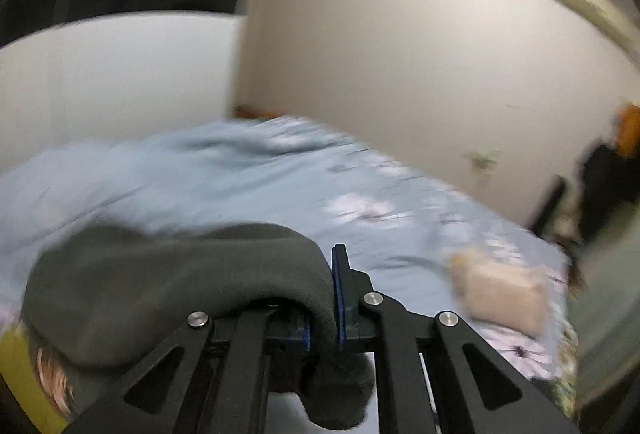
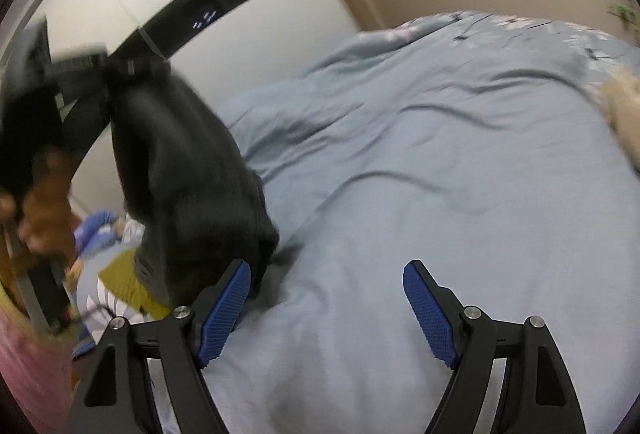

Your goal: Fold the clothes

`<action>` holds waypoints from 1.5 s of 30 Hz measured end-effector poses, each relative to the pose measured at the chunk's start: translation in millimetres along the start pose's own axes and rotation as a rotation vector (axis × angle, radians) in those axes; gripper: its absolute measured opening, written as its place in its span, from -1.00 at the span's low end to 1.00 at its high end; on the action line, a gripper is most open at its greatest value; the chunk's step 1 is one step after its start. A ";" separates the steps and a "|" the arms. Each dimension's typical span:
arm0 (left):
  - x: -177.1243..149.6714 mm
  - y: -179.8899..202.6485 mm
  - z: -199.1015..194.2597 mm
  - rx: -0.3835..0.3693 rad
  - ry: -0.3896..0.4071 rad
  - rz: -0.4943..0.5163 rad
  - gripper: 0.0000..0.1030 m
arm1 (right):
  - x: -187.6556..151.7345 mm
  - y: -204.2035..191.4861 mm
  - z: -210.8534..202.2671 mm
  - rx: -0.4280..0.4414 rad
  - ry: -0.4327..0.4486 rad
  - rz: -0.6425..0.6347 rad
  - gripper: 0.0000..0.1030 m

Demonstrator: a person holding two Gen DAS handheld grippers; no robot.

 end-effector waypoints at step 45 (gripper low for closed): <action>-149.9 -51.7 29.7 -0.156 -0.437 -0.614 0.29 | 58.9 89.2 -63.9 -0.587 0.060 -0.365 0.58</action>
Point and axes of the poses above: each gripper's, at about its wrist camera, not at the fingertips, and z roughly the way its jaws point, y to its right, x to its top, the point moved 2 cm from there along z, roughly the way its jaws point, and after that the axes turned 15 degrees about y, right-handed, at the moved point
